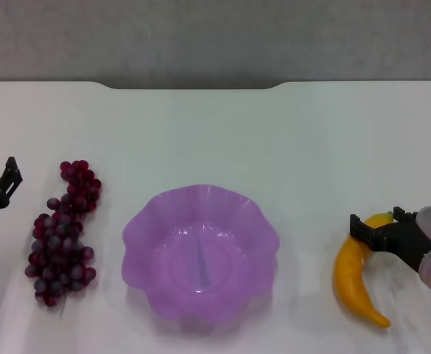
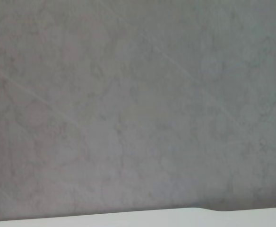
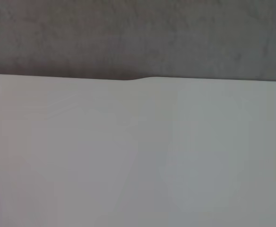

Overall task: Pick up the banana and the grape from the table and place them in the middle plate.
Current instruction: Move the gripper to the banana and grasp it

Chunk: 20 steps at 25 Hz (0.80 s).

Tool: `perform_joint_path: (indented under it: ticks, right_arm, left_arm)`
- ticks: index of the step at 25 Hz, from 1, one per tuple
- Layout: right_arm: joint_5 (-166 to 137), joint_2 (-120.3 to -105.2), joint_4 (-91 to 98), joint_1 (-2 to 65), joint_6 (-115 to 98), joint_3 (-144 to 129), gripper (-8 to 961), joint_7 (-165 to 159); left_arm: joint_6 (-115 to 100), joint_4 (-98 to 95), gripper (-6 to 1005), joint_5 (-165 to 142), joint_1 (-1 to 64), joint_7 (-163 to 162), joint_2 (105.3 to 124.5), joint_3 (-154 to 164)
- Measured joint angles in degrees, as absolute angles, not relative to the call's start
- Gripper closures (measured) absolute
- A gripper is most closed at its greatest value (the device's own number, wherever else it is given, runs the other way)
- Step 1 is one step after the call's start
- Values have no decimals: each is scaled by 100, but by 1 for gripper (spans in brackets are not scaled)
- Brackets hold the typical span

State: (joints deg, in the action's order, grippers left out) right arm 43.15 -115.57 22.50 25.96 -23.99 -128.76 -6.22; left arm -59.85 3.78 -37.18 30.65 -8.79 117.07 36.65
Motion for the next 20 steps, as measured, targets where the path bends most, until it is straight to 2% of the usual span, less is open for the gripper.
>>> perform_joint_path:
  ticks: [20]
  right_arm:
    - [4220,-11407,2919,3161,-2310,-12096,48,-285]
  left_arm:
    - [-5986,348,134,-3694,2895,-870,11698,3665]
